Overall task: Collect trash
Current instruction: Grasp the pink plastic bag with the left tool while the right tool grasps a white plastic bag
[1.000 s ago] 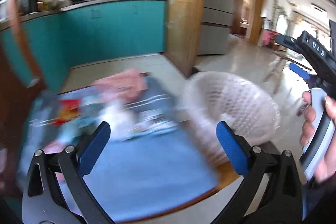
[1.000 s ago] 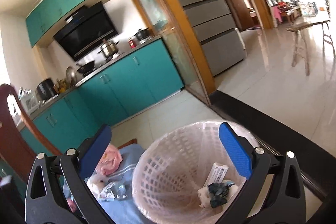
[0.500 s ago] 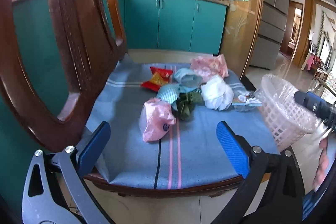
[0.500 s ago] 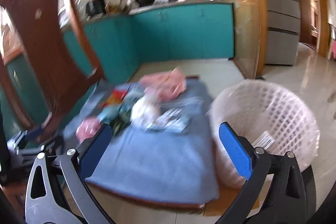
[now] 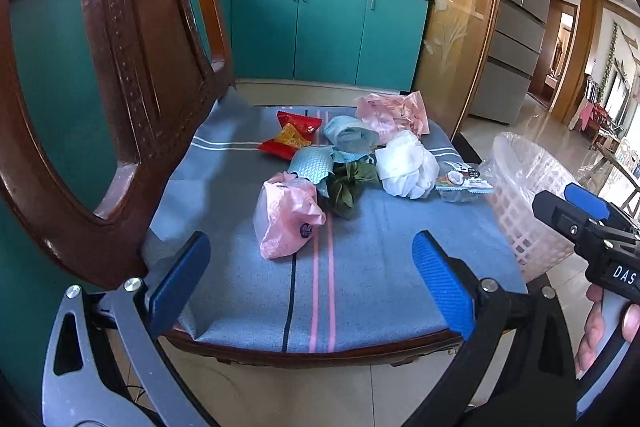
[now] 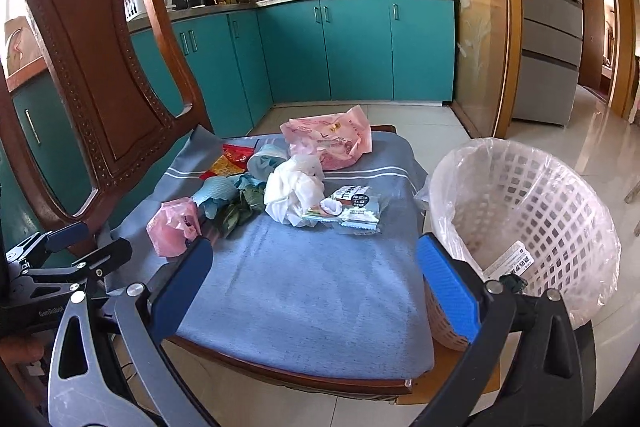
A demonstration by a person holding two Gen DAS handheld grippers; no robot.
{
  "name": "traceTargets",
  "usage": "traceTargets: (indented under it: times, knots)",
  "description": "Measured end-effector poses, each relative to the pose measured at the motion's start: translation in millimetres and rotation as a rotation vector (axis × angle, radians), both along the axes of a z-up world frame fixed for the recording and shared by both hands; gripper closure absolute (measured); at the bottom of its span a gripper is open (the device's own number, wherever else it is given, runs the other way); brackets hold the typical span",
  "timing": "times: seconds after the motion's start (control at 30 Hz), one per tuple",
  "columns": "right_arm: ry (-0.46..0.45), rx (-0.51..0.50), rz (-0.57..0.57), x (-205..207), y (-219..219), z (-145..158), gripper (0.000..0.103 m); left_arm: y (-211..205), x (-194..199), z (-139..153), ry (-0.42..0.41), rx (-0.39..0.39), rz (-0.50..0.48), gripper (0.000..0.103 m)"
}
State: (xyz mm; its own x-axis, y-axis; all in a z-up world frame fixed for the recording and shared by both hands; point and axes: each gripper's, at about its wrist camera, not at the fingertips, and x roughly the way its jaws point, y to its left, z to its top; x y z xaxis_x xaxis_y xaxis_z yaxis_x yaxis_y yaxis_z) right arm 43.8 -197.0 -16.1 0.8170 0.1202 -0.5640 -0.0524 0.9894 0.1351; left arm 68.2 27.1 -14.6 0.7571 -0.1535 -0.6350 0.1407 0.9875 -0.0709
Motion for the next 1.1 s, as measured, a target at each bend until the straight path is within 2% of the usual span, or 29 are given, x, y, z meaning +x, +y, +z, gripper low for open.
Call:
traceTargets:
  times: [0.63, 0.93, 1.07, 1.1]
  knots:
    - [0.005, 0.001, 0.009, -0.4, -2.8, 0.6, 0.003, -9.9, 12.8, -13.8, 0.029, 0.029, 0.004, 0.003]
    - [0.016, -0.004, 0.024, 2.7, 3.0, -2.6, 0.003, -15.9, 58.6, -32.4, 0.069, 0.075, 0.043, 0.003]
    - [0.015, -0.018, 0.043, 6.0, 9.7, -2.8, 0.003, -7.9, 83.9, -44.0, 0.105, 0.052, 0.079, 0.004]
    - [0.013, -0.023, 0.051, 7.3, 11.8, -2.8, 0.003, -6.1, 90.5, -48.4, 0.121, 0.045, 0.083, 0.007]
